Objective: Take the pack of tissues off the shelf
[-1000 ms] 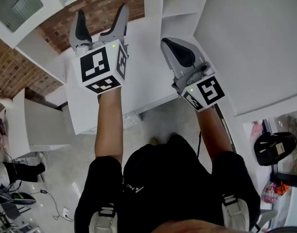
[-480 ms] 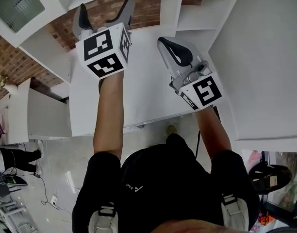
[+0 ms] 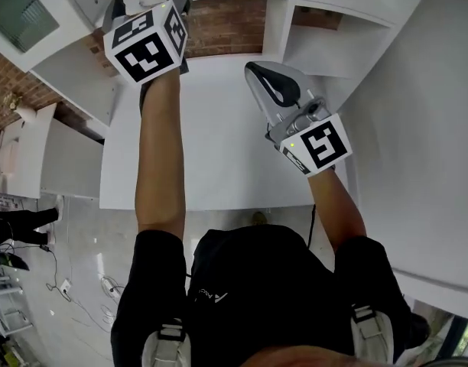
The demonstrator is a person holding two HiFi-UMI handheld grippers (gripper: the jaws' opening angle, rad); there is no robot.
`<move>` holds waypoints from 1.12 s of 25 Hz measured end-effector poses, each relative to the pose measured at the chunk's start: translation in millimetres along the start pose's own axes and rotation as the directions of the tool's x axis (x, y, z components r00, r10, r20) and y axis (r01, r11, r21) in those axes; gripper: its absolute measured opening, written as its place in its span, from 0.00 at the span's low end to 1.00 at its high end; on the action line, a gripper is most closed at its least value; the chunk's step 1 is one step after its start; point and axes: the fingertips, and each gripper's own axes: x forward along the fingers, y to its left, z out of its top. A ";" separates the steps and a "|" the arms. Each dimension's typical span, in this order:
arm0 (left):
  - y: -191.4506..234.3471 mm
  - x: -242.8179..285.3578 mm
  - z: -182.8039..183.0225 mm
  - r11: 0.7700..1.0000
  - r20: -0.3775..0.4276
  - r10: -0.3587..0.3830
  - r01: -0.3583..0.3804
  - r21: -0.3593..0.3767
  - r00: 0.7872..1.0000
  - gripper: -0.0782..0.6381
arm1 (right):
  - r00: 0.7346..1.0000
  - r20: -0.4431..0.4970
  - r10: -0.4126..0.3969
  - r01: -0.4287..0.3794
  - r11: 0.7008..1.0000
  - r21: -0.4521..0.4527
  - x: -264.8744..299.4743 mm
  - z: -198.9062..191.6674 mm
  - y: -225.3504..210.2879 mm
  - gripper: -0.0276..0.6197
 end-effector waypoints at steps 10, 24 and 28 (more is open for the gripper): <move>1.6 63.0 -21.0 0.998 -0.130 0.033 -0.026 0.056 0.991 0.87 | 0.998 0.034 0.052 -0.053 0.998 0.045 8.8 -18.6 -31.4 0.05; 12.1 71.2 -31.7 0.992 -0.149 0.093 -0.079 0.100 0.984 0.63 | 0.999 0.041 0.008 -0.012 0.996 0.084 3.2 -34.5 -53.0 0.05; 14.5 66.2 -26.2 0.992 -0.134 0.090 -0.077 0.098 0.987 0.58 | 0.999 0.041 0.011 -0.015 0.996 0.086 5.7 -32.2 -47.6 0.05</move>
